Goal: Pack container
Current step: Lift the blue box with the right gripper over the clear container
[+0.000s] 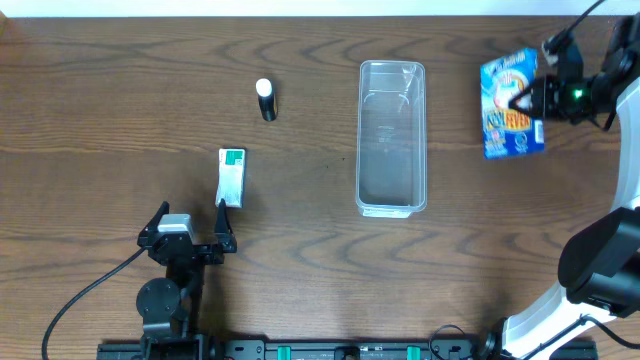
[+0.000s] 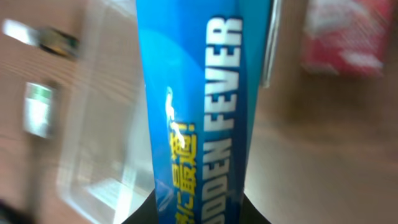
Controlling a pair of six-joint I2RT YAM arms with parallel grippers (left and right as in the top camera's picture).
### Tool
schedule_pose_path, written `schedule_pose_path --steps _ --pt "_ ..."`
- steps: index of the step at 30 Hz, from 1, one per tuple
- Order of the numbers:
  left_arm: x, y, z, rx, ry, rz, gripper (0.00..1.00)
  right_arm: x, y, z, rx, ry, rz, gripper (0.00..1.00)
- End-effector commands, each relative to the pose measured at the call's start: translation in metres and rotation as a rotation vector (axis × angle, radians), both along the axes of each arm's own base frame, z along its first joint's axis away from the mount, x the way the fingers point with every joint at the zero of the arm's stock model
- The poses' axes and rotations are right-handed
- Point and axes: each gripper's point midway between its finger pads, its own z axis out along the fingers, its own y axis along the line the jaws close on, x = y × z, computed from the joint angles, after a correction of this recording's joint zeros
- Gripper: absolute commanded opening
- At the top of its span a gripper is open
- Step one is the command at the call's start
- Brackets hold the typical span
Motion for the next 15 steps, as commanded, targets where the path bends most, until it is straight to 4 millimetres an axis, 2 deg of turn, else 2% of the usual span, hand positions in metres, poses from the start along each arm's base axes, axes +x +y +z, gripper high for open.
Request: schedule_pose_path --steps 1,6,12,15 --pt "-0.001 0.000 -0.015 0.002 0.044 -0.005 0.98 0.008 0.051 0.047 0.279 -0.069 0.051 0.18" --pt "-0.001 0.000 -0.015 0.002 0.044 -0.005 0.98 0.023 0.078 0.044 0.260 -0.071 0.049 0.18" --pt "-0.001 0.000 -0.015 0.002 0.045 -0.005 0.98 0.047 0.121 0.041 0.192 -0.077 -0.018 0.18" --pt "-0.001 0.000 -0.015 0.002 0.045 -0.005 0.98 0.051 0.142 0.040 0.174 -0.078 -0.037 0.18"
